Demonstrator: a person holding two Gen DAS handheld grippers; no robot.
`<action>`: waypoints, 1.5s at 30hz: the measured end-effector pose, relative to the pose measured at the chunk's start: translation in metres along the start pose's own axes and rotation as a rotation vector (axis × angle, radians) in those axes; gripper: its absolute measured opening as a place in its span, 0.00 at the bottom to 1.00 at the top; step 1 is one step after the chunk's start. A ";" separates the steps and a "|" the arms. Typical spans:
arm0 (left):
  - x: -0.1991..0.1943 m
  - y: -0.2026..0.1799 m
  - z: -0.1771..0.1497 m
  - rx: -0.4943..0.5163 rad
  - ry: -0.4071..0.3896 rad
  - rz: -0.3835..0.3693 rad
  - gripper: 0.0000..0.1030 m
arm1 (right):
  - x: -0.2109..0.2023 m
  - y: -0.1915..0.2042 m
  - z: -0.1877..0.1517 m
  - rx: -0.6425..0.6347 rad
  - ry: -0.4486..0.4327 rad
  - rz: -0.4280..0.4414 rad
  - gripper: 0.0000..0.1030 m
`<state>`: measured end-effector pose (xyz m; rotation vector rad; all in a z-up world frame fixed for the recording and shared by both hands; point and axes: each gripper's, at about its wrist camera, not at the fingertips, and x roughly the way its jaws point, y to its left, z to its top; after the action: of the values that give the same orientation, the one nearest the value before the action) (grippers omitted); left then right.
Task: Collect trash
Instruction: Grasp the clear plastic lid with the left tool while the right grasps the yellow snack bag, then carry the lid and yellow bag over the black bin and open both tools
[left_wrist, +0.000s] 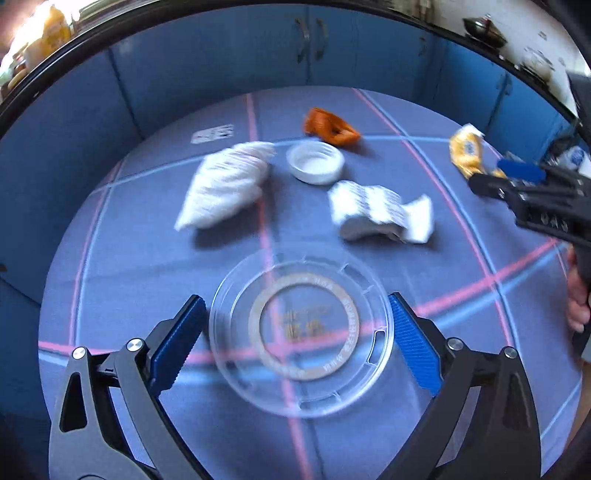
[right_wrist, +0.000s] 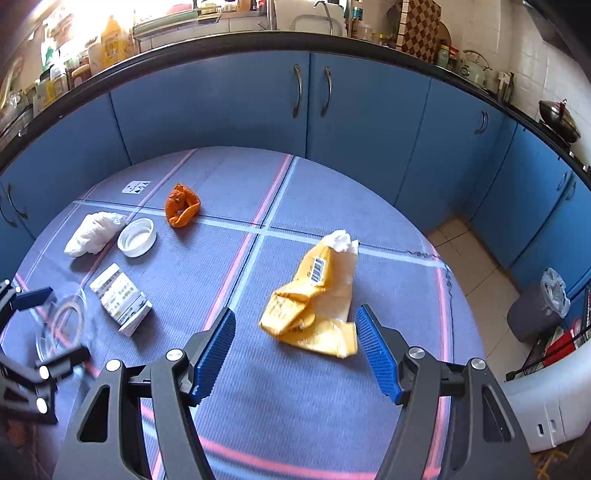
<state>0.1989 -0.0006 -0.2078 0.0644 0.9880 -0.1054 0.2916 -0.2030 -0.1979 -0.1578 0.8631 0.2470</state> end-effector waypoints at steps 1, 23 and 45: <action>0.001 0.003 0.002 -0.007 0.000 0.002 0.86 | 0.002 0.000 0.001 -0.001 0.003 -0.002 0.64; -0.036 0.015 0.010 -0.085 -0.071 0.035 0.84 | -0.040 0.000 -0.022 -0.038 -0.013 0.057 0.19; -0.103 -0.067 0.012 0.056 -0.173 -0.059 0.84 | -0.144 -0.043 -0.054 -0.013 -0.114 -0.074 0.19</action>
<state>0.1446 -0.0623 -0.1156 0.0767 0.8141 -0.1895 0.1739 -0.2786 -0.1206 -0.1856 0.7411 0.1902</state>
